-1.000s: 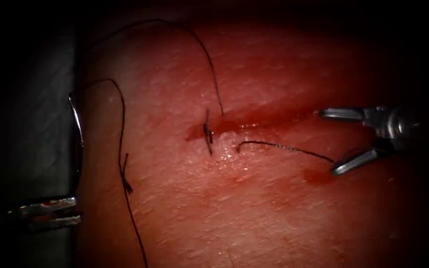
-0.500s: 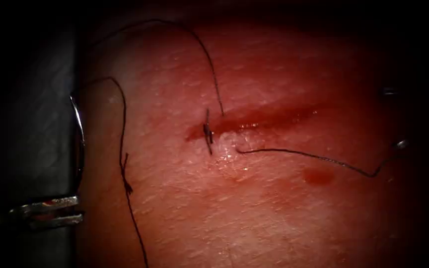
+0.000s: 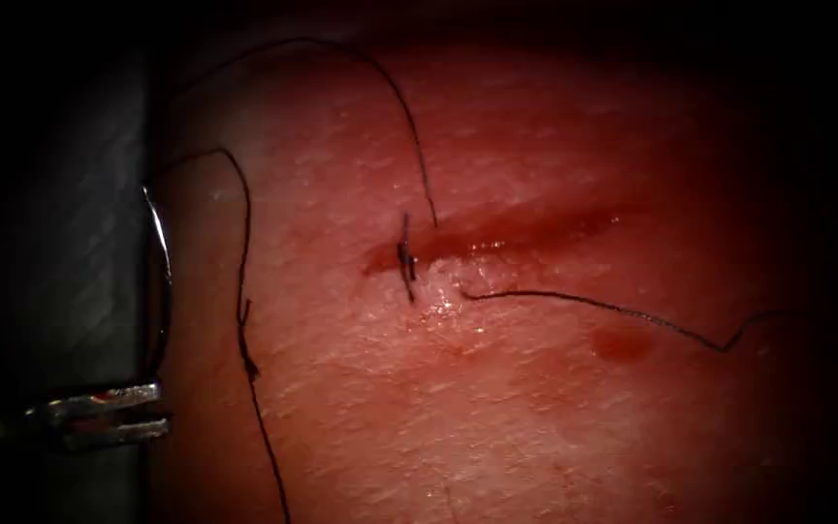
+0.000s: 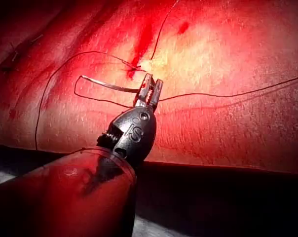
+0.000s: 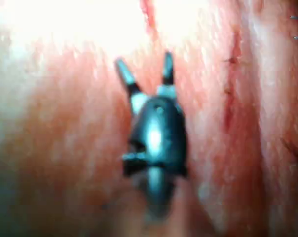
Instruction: Wound Closure
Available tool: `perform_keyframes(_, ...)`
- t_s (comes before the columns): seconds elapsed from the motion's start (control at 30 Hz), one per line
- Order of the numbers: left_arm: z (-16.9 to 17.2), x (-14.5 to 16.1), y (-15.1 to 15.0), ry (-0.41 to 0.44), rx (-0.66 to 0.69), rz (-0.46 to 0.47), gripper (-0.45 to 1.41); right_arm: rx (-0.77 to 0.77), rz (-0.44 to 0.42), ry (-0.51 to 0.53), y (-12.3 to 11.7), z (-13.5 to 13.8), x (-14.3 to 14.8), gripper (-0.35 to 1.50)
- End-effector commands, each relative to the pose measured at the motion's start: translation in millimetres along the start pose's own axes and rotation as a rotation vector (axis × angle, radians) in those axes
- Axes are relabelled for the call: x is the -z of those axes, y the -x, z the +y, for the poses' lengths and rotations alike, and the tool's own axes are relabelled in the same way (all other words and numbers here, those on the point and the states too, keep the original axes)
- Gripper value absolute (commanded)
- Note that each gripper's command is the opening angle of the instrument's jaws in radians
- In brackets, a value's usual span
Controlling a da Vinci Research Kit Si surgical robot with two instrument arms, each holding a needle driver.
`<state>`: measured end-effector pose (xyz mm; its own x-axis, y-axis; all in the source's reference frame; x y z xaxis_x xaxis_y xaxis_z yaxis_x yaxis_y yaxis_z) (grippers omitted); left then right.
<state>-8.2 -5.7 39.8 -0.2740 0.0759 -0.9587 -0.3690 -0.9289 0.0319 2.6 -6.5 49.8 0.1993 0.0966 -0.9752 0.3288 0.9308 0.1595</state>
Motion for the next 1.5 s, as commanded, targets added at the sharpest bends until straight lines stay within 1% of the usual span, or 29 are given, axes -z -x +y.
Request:
perform_keyframes(0.03,0.5,-0.6,0.6,0.002,0.001,0.002,-0.45,-0.001,0.019,0.007,0.1,0.2,-3.6,0.56)
perform_keyframes(0.1,0.5,-0.6,0.6,0.002,0.001,0.002,-0.45,-0.005,0.020,0.023,-0.1,1.1,-6.4,0.54)
perform_keyframes(0.23,0.6,-0.6,0.7,0.001,0.000,0.002,-0.45,0.006,0.060,0.032,0.3,2.2,-11.8,0.63)
perform_keyframes(0.27,0.7,-0.5,0.7,0.002,-0.001,0.002,-0.45,0.015,0.068,0.027,0.6,2.2,-13.5,0.63)
perform_keyframes(0.37,0.7,-0.4,0.7,0.002,-0.001,0.003,-0.45,0.043,0.083,0.012,1.6,1.9,-17.5,0.68)
perform_keyframes(0.43,0.6,-0.2,0.8,0.004,-0.001,0.004,-0.45,0.049,0.087,0.006,2.3,1.5,-19.5,0.74)
perform_keyframes(0.47,0.6,-0.1,0.8,0.004,-0.001,0.004,-0.45,0.051,0.087,0.004,2.6,1.3,-20.3,0.83)
perform_keyframes(0.5,0.6,-0.1,0.8,0.005,-0.001,0.004,-0.45,0.055,0.087,0.001,3.0,1.0,-21.3,0.86)
perform_keyframes(0.57,0.6,0.1,0.8,0.005,-0.001,0.004,-0.45,0.058,0.092,-0.010,3.6,0.5,-22.3,0.88)
perform_keyframes(0.67,0.6,0.1,0.8,0.006,-0.001,0.005,-0.45,0.062,0.099,-0.023,3.8,0.2,-22.6,0.84)
perform_keyframes(0.87,0.6,0.0,0.8,0.005,-0.001,0.004,-0.45,0.065,0.105,-0.031,3.2,-0.4,-22.7,0.84)
perform_keyframes(1.0,0.6,-0.1,0.8,0.004,-0.001,0.004,-0.45,0.069,0.112,-0.040,2.6,-0.9,-22.9,0.78)
perform_keyframes(1.07,0.6,0.0,0.8,0.004,-0.001,0.004,-0.45,0.064,0.112,-0.041,2.5,-1.1,-22.9,0.63)
perform_keyframes(1.1,0.6,0.0,0.8,0.005,-0.002,0.004,-0.45,0.065,0.113,-0.042,2.6,-1.2,-22.9,0.49)
perform_keyframes(1.13,0.6,0.0,0.8,0.005,-0.002,0.004,-0.45,0.078,0.113,-0.042,2.6,-1.3,-22.8,0.00)
perform_keyframes(1.17,0.6,0.1,0.8,0.005,-0.002,0.004,-0.45,0.078,0.114,-0.044,2.6,-1.4,-22.7,-0.35)
perform_keyframes(1.37,0.6,0.2,0.8,0.006,-0.002,0.005,-0.45,0.090,0.109,-0.038,2.3,-2.1,-22.0,-0.35)
perform_keyframes(1.5,0.6,0.0,0.8,0.004,-0.002,0.004,-0.45,0.095,0.092,-0.052,1.4,-3.6,-21.4,-0.35)
